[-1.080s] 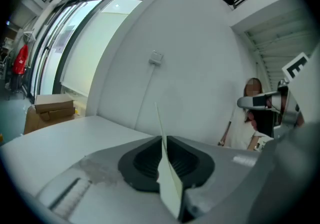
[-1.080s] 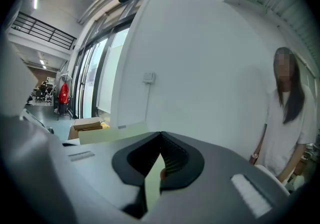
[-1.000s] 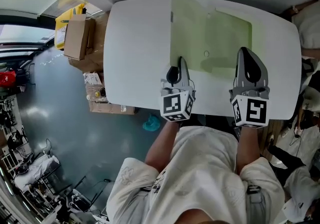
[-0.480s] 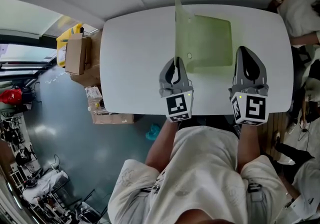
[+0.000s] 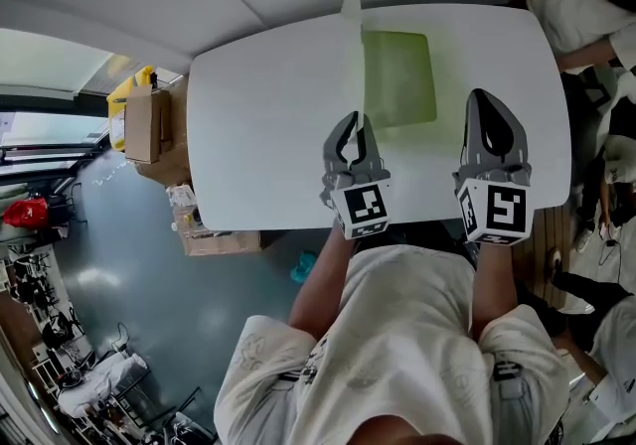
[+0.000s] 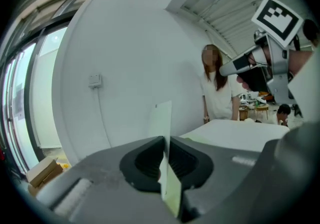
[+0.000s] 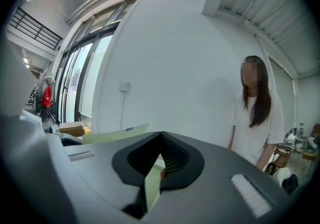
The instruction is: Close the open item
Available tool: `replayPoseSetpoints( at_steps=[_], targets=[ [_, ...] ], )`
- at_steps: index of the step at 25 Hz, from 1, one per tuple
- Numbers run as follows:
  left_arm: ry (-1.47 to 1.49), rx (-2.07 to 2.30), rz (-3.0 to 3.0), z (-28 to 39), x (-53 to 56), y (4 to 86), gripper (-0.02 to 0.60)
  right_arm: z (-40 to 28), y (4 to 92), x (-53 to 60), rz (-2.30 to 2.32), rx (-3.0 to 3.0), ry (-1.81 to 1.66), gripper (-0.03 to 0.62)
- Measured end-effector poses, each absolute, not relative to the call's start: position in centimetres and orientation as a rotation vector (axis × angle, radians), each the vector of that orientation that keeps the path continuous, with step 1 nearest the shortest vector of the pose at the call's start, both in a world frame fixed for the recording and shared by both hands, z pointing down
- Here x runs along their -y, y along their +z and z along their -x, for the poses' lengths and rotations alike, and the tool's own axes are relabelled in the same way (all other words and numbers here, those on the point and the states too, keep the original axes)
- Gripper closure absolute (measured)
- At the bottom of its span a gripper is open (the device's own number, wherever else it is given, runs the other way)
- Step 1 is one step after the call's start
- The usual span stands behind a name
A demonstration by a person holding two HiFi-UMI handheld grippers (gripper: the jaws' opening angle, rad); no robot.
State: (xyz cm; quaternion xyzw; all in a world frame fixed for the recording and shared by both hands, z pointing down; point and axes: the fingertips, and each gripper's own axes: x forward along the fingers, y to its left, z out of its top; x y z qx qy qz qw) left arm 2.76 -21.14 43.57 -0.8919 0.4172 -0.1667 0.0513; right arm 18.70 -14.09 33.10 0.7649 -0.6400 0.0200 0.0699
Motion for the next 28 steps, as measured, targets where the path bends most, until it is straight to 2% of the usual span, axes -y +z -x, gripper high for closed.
replayPoseSetpoints(
  at_steps=[28],
  targets=[
    [-0.776,-0.776,2.748,-14.6,16.0,50.6,0.538,-25.5,36.0,11.3,-2.339,1.832,0.168,0.592]
  ],
)
